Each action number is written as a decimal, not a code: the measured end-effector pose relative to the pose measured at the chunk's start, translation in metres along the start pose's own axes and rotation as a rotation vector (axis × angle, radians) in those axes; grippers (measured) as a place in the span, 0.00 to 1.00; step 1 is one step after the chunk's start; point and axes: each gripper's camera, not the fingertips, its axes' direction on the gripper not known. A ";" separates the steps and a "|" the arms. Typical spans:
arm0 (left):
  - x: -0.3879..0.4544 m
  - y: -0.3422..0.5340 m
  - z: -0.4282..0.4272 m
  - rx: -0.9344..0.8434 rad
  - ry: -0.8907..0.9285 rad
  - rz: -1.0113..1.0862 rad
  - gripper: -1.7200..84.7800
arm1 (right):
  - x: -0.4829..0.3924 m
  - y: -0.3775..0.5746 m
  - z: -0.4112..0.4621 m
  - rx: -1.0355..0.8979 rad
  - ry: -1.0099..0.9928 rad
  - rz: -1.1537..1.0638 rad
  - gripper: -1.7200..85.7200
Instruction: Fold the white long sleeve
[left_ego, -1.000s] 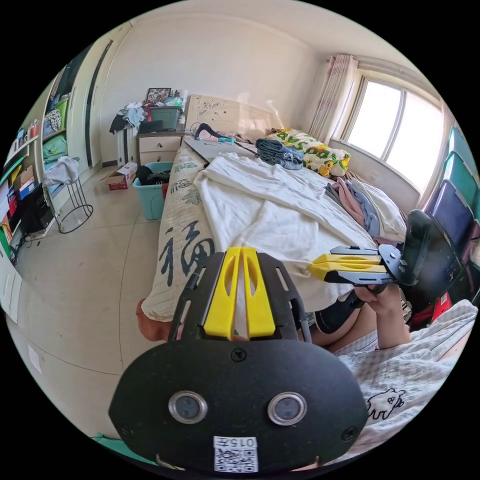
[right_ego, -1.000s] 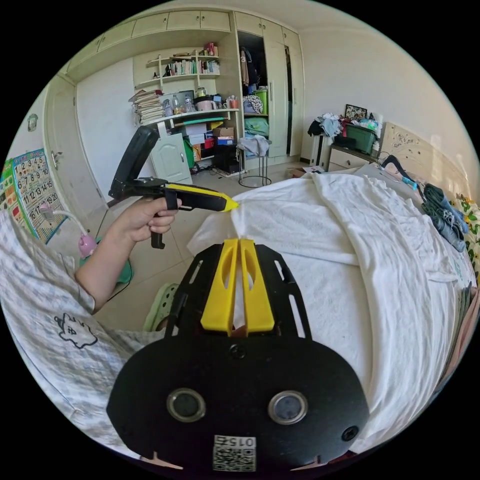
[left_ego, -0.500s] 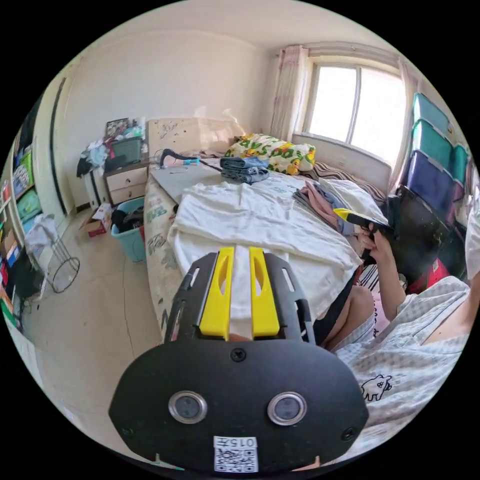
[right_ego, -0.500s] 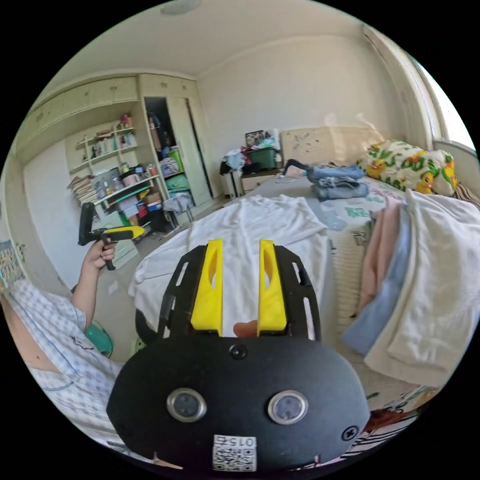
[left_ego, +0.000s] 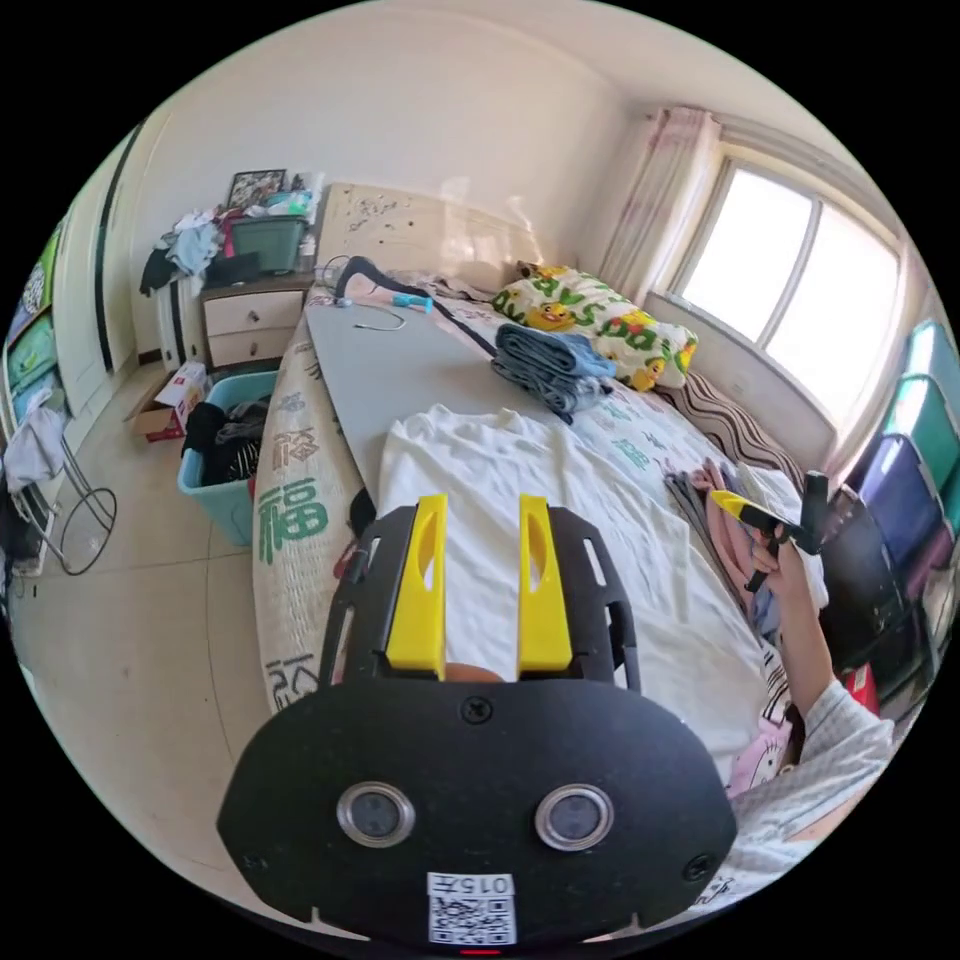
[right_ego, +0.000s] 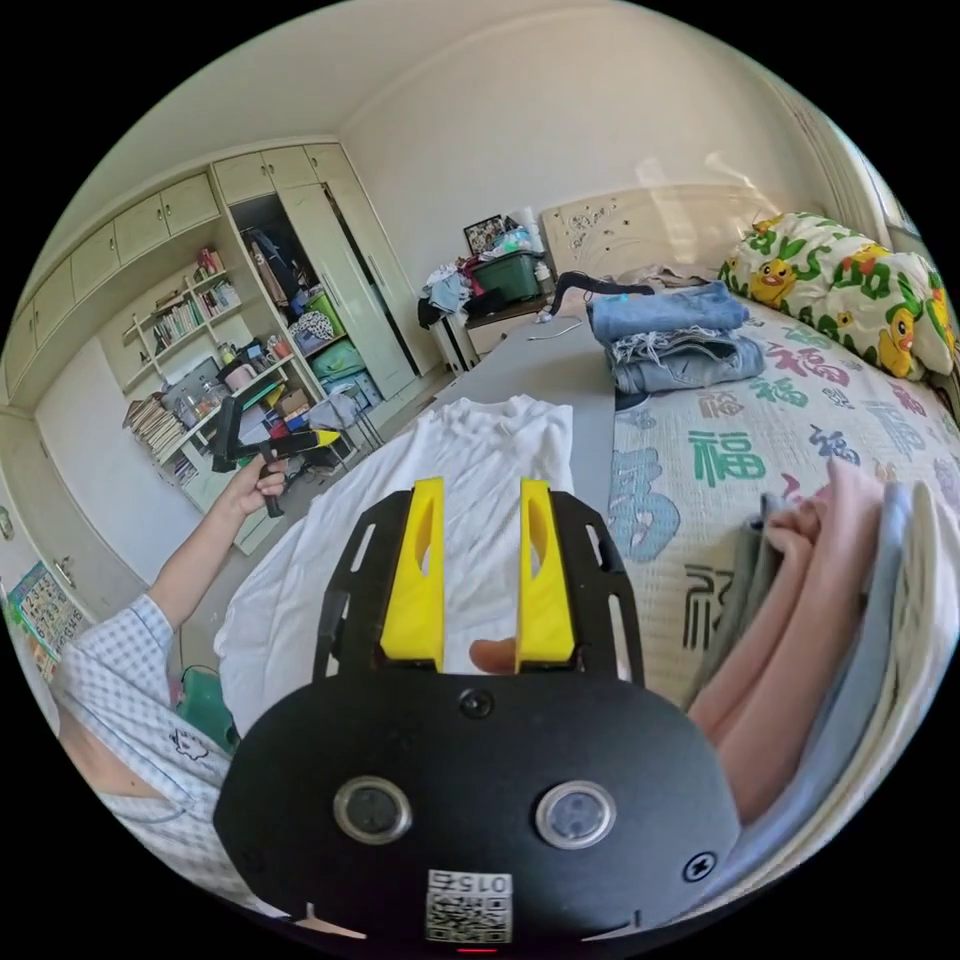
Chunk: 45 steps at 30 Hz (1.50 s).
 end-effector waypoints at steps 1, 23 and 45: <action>-0.008 -0.006 0.010 -0.005 -0.013 -0.003 0.15 | 0.001 -0.027 0.016 -0.002 -0.006 0.004 0.15; -0.122 -0.113 0.235 -0.316 -0.137 0.076 0.11 | -0.005 -0.246 0.220 -0.451 0.117 0.043 0.13; -0.039 -0.107 -0.046 0.117 -0.081 0.213 0.02 | -0.101 -0.137 0.024 -0.067 0.157 -0.174 0.01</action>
